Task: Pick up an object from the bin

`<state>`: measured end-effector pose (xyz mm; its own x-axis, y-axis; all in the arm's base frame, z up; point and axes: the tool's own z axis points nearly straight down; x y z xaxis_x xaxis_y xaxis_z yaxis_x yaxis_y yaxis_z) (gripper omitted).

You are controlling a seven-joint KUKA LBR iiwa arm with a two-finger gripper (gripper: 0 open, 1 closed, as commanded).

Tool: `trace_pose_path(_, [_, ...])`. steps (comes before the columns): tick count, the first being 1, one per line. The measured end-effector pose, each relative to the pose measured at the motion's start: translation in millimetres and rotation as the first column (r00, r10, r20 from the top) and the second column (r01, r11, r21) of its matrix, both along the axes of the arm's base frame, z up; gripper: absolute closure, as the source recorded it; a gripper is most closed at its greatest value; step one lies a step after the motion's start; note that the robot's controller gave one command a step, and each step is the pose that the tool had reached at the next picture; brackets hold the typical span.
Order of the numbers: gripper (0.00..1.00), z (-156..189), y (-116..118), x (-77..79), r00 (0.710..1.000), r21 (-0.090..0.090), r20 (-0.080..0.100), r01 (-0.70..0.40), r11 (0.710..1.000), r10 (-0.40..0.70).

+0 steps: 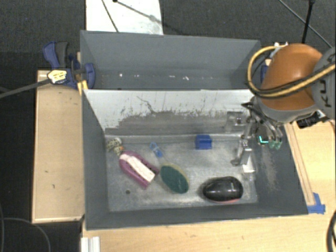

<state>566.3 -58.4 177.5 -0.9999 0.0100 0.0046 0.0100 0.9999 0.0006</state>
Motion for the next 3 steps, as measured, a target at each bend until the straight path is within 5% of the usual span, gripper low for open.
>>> trace_pose_path(1, [0.00, -54.3, -18.3, -65.4, 0.955, 0.001, 0.001, -0.295, 0.955, 0.295])
trace_pose_path(2, [0.00, -107.3, 5.4, -80.4, 0.938, -0.004, 0.016, -0.347, 0.938, 0.347])
trace_pose_path(3, [1.00, -103.7, 4.1, -78.8, 0.937, -0.007, 0.020, -0.349, 0.937, 0.349])
